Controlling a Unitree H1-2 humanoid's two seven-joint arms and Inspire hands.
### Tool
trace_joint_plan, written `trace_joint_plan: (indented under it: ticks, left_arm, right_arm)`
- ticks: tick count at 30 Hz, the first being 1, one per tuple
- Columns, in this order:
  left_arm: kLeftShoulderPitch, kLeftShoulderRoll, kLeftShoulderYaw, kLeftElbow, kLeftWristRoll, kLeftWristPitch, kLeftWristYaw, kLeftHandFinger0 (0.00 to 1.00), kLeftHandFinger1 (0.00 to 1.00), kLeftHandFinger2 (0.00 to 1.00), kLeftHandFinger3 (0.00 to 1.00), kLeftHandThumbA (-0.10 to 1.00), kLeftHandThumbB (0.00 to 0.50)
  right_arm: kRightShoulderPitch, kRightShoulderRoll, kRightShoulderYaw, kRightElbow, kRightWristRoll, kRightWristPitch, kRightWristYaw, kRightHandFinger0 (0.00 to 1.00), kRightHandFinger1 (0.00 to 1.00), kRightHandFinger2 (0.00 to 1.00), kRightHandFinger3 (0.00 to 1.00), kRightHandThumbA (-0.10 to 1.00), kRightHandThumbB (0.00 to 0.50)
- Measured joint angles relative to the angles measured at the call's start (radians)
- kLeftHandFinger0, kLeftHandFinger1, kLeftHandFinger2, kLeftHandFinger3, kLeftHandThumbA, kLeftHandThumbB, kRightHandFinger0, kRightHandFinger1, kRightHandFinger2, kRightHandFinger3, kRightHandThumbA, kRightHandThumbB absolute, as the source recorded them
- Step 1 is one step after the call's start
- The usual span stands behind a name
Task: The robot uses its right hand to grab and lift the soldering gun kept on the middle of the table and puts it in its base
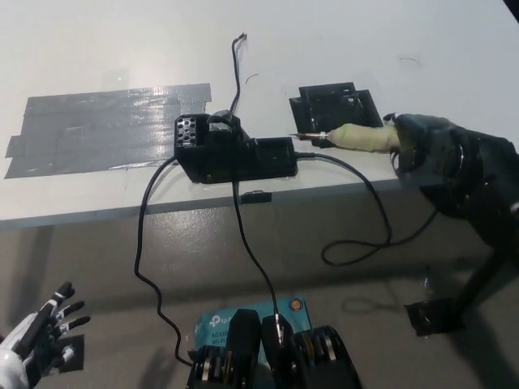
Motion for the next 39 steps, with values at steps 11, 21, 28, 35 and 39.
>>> trace_joint_plan:
  ticks: [11,21,28,35,39]
  left_arm:
    - [0.002,0.001,-0.013,-0.005,0.002,-0.001,-0.015,1.0,1.0,1.0,1.0,0.78,0.145]
    - [0.003,0.002,-0.038,-0.005,0.008,-0.005,-0.036,1.0,1.0,1.0,1.0,0.79,0.138]
    - [0.004,0.008,-0.046,-0.005,0.012,-0.008,-0.049,1.0,1.0,1.0,1.0,0.81,0.141]
    - [0.006,0.012,-0.051,-0.005,0.021,-0.011,-0.055,1.0,1.0,1.0,1.0,0.81,0.133]
    - [0.006,0.013,-0.051,-0.004,0.025,-0.013,-0.055,1.0,1.0,1.0,1.0,0.8,0.112]
  right_arm:
    - [0.001,0.002,0.13,-0.005,-0.123,0.007,-0.048,0.18,0.32,0.38,0.41,-0.1,0.196]
    - [0.006,0.017,0.193,-0.003,-0.213,0.051,-0.067,0.17,0.6,0.78,1.0,-0.06,0.0]
    - [0.032,0.017,0.209,-0.033,-0.267,0.064,-0.085,0.09,0.38,0.49,0.78,0.34,0.0]
    - [0.138,0.01,0.097,-0.118,-0.275,0.052,-0.252,0.04,0.34,0.64,0.43,-0.08,0.0]
    - [0.19,0.008,0.023,-0.132,-0.267,-0.016,-0.373,0.0,0.26,0.56,0.19,-0.1,0.0]
